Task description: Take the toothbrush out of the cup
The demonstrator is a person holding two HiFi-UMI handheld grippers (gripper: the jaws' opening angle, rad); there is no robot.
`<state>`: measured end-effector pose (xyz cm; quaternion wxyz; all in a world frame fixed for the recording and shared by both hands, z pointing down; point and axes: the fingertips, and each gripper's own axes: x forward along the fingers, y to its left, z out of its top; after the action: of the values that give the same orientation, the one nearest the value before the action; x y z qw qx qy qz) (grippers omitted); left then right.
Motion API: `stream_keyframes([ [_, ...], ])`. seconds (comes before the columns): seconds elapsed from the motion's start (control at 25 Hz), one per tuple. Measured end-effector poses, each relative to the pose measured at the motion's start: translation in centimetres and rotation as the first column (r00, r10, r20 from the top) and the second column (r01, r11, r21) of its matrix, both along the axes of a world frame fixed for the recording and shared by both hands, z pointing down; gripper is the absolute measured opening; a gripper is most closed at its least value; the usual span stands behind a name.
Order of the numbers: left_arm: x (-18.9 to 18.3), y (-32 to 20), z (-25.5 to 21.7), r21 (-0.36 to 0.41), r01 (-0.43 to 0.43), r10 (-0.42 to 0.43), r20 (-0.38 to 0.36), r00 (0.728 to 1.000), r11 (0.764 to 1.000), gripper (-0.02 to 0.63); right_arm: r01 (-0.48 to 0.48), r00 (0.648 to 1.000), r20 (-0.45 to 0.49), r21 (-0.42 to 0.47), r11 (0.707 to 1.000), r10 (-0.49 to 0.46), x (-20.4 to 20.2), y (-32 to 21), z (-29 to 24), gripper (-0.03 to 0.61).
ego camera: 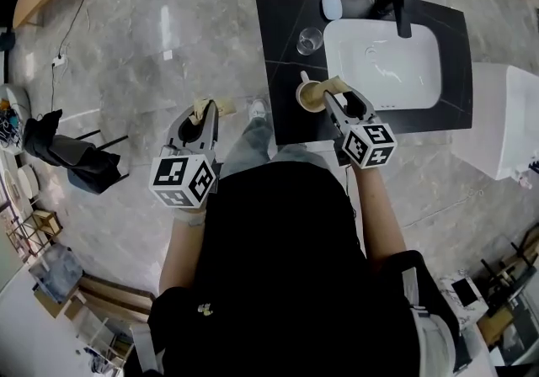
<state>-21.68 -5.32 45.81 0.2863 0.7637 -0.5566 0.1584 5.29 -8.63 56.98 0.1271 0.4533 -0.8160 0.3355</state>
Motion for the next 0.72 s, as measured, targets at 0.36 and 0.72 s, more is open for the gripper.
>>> stream_keyframes([
  [0.36, -1.2, 1.2, 0.3, -0.018, 0.055, -0.055, 0.006, 0.998, 0.998, 0.046, 0.048, 0.995, -0.082, -0.004, 0.999, -0.048, -1.1, -0.4, 1.8, 0.161],
  [0.72, -2.0, 1.7, 0.6, -0.026, 0.064, -0.064, 0.012, 0.998, 0.998, 0.046, 0.043, 0.992, -0.123, 0.019, 0.999, -0.040, -1.3, -0.6, 1.7, 0.077],
])
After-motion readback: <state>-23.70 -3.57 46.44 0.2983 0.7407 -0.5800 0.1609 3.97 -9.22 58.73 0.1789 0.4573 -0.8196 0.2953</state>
